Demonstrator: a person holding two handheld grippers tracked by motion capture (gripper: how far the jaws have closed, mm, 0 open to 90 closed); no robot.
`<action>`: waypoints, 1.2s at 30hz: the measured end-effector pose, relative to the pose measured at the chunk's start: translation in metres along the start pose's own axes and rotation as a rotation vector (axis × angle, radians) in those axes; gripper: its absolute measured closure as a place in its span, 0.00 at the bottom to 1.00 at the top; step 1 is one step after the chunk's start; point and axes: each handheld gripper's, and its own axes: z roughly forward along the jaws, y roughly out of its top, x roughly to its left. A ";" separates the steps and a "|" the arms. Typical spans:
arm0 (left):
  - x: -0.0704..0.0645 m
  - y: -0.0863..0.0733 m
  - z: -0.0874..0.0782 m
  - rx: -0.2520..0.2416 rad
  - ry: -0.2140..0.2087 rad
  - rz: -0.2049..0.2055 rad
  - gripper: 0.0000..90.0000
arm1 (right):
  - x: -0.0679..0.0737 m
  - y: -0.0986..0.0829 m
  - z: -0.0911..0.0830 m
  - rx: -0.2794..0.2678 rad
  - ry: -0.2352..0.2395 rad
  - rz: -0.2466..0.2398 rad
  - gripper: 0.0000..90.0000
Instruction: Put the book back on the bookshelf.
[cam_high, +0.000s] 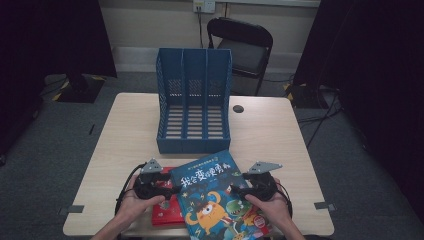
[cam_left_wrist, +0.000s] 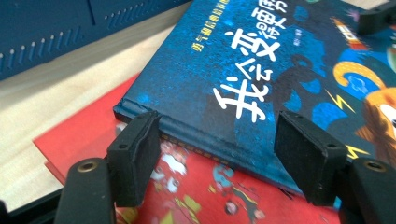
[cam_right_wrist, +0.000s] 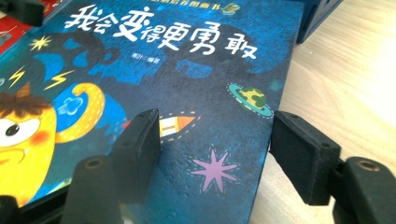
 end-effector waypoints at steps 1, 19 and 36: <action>0.001 0.006 0.004 0.017 0.015 0.005 0.33 | 0.002 -0.001 -0.001 0.004 0.001 -0.004 0.36; 0.007 0.018 0.022 -0.021 0.035 0.021 0.35 | 0.008 -0.007 -0.003 -0.004 0.005 -0.011 0.22; -0.006 0.009 0.016 -0.016 0.002 0.043 0.34 | -0.011 0.007 0.022 -0.030 0.018 0.022 0.10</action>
